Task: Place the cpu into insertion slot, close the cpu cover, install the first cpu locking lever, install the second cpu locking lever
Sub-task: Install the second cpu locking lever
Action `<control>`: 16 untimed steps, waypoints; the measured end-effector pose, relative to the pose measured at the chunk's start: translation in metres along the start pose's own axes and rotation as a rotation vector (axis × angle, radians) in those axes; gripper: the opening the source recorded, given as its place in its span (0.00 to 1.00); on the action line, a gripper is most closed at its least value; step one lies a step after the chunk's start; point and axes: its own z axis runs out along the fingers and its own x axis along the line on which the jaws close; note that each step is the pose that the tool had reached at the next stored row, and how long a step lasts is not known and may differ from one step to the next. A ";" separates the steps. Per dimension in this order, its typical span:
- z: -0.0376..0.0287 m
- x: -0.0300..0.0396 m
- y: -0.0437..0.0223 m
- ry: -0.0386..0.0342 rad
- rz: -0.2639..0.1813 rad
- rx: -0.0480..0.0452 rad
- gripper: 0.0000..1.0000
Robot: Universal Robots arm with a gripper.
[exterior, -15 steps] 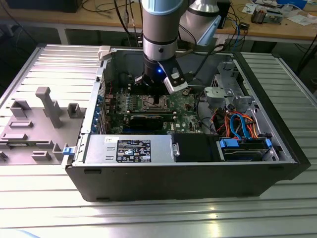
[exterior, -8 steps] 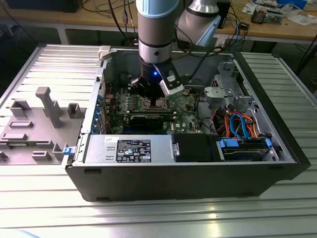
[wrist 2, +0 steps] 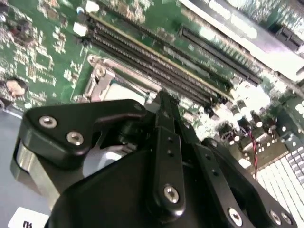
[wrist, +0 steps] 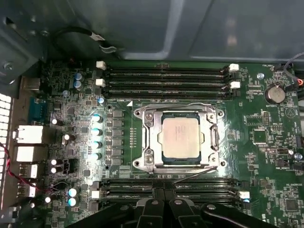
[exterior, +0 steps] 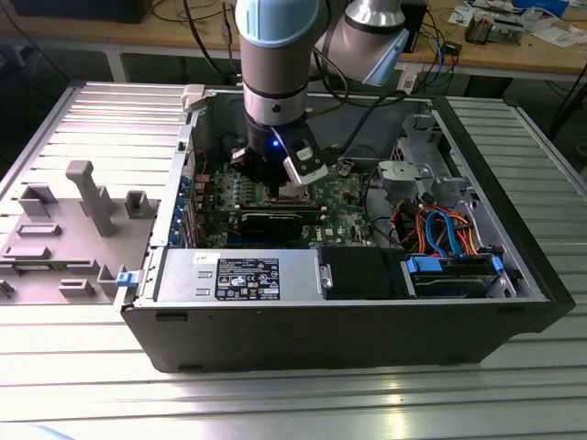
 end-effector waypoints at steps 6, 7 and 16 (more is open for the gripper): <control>0.0012 0.0047 -0.0053 -0.0001 0.000 -0.0108 0.11; 0.0020 0.0077 -0.0058 -0.0002 0.001 -0.0176 0.11; 0.0118 0.0139 -0.0087 -0.0005 0.002 -0.0443 0.11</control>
